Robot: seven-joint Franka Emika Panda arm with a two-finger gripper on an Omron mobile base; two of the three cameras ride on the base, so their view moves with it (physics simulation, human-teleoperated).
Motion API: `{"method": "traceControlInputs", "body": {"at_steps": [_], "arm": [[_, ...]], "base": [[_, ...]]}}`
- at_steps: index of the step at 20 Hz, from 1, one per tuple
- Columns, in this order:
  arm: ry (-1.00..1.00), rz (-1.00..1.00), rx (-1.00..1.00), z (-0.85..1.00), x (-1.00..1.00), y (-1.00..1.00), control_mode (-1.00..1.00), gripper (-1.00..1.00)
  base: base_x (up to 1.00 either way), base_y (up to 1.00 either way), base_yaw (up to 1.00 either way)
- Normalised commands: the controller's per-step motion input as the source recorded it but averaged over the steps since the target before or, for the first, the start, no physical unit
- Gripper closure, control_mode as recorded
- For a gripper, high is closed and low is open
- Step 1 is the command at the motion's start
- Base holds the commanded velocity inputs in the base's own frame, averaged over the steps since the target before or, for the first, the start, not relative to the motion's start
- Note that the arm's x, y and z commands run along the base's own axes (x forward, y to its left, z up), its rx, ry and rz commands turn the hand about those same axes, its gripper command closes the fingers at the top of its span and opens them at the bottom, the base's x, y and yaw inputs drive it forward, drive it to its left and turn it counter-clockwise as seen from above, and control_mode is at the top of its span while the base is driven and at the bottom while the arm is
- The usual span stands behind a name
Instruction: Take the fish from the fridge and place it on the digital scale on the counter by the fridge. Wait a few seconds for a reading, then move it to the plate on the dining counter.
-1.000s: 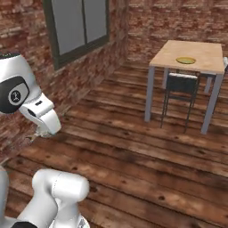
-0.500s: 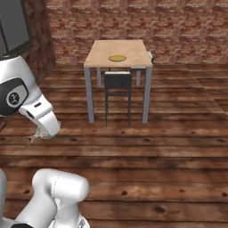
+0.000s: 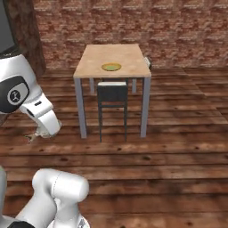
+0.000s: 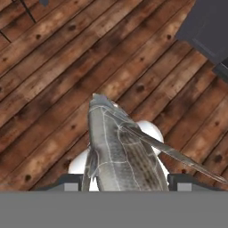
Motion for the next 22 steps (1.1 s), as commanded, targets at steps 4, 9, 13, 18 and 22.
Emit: {"method": "traceControlInputs", "body": {"at_steps": [4,9,13,18,22], "arm": [[0.00,0.00,0.00,0.00,0.00,0.00,1.00,1.00],[0.00,0.00,0.00,0.00,0.00,0.00,1.00,1.00],[0.00,0.00,0.00,0.00,0.00,0.00,1.00,1.00],[0.00,0.00,0.00,0.00,0.00,0.00,1.00,1.00],[0.00,0.00,0.00,0.00,0.00,0.00,1.00,1.00]], "base": [[1.00,-0.10,0.04],[1.00,-0.24,0.18],[1.00,-0.37,0.25],[1.00,-0.35,0.27],[1.00,-0.34,0.27]]}}
